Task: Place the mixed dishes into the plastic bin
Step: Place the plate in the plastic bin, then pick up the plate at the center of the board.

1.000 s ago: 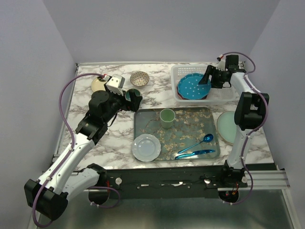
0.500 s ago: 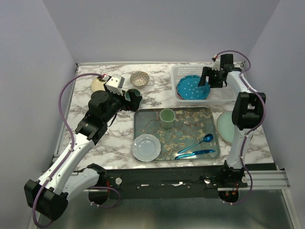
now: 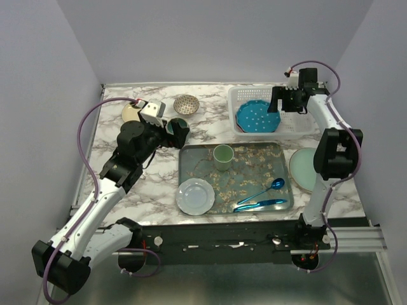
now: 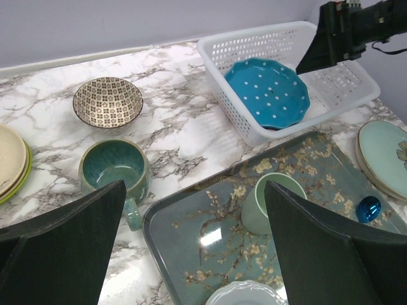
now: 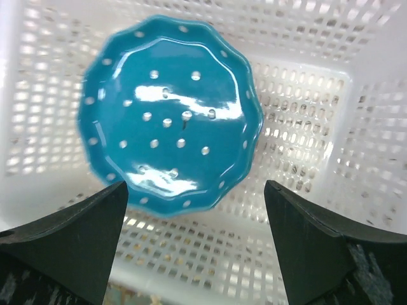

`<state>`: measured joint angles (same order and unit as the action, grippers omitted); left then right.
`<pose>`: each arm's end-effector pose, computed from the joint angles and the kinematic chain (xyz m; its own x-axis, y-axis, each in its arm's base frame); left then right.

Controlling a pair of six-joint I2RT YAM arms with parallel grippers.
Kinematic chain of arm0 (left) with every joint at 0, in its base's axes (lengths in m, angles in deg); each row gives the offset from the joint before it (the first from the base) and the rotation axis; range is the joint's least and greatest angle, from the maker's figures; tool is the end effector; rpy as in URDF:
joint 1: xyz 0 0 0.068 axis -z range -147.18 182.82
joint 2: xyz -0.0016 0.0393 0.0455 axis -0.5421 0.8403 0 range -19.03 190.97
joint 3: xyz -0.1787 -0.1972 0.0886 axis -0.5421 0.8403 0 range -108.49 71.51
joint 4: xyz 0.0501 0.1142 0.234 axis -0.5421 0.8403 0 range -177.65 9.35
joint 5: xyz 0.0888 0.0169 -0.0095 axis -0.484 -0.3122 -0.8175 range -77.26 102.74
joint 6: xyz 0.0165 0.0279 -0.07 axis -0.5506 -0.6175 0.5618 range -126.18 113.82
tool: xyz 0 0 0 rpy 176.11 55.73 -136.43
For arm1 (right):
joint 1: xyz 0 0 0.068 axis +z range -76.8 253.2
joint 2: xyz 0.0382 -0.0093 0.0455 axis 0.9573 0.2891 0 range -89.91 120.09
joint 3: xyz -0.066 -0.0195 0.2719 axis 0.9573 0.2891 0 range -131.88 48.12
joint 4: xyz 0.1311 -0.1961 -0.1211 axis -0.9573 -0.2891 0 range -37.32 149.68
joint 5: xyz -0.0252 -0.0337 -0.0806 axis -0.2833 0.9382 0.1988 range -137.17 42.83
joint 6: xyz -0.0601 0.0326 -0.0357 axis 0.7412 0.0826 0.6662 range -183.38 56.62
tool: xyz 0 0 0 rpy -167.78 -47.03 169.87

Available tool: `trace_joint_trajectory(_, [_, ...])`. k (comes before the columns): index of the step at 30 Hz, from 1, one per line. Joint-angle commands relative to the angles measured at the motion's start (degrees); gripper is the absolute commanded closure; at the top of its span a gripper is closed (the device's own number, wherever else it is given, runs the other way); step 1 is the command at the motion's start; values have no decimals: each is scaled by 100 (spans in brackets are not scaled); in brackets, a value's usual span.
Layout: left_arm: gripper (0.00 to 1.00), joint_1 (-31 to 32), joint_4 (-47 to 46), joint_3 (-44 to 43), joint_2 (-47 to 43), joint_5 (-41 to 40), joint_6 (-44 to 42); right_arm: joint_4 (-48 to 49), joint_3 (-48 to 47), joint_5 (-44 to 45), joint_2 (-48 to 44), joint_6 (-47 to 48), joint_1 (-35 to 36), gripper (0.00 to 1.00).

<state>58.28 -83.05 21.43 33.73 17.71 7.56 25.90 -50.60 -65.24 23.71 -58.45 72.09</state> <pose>0.2188 -0.1105 0.3606 -0.2312 -0.1519 -0.9610 0.4643 0.8508 -0.2462 0.4753 0.0112 0.2542 -0.7321 -0.0676 -0.6778 -0.2502 0.9522 0.1753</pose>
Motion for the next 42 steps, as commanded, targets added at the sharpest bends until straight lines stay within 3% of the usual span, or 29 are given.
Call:
trace_joint_trajectory(1, [1, -49, -21, -80, -204, 56, 15, 20, 579, -487, -1287, 711, 40, 5])
trace_joint_trajectory(7, [1, -40, -29, -89, -239, 74, 50, 249, 1608, -856, -2484, 1159, 40, 5])
trace_joint_trajectory(17, [1, -49, 23, -72, -336, -137, -11, 162, 3033, -2245, -4576, 1669, 40, 1])
trace_joint_trajectory(25, [1, -49, 76, -80, -353, -154, 6, -435, 3666, -2254, -5710, 2012, 31, 0])
trace_joint_trajectory(33, [1, -49, 58, -54, -476, -85, 32, -849, 4377, -1631, -6729, 2293, 31, 0])
trace_joint_trajectory(42, [1, -58, 15, -45, -468, 30, 129, -762, 4958, -1059, -7196, 2495, 31, 0])
